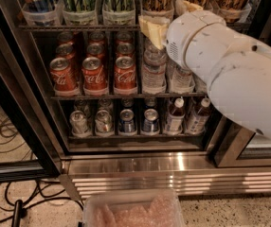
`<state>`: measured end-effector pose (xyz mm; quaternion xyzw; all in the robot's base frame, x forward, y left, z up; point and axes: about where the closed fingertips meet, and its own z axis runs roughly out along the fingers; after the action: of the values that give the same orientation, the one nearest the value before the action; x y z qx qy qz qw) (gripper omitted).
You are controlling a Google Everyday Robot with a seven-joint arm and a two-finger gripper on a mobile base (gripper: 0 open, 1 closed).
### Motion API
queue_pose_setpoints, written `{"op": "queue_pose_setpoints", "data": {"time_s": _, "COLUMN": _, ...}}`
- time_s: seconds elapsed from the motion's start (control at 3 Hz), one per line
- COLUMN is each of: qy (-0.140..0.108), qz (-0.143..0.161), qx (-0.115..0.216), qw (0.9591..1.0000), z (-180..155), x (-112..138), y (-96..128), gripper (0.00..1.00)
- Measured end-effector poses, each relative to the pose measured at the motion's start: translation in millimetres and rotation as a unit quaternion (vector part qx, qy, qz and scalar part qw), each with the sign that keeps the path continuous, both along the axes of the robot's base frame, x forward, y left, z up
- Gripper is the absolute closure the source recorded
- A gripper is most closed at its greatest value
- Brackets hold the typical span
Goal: Pick orange can from top shelf of fridge
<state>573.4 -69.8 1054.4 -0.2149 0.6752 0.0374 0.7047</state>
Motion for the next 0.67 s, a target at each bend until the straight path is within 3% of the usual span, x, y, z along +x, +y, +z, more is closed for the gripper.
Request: {"op": "queue_pose_setpoints", "data": {"time_s": 0.67, "qy": -0.016, "qz": -0.010, "qx": 0.000, "qw": 0.9998, "z": 2.7, "x": 15.1, "y": -4.0, "gripper": 0.45}}
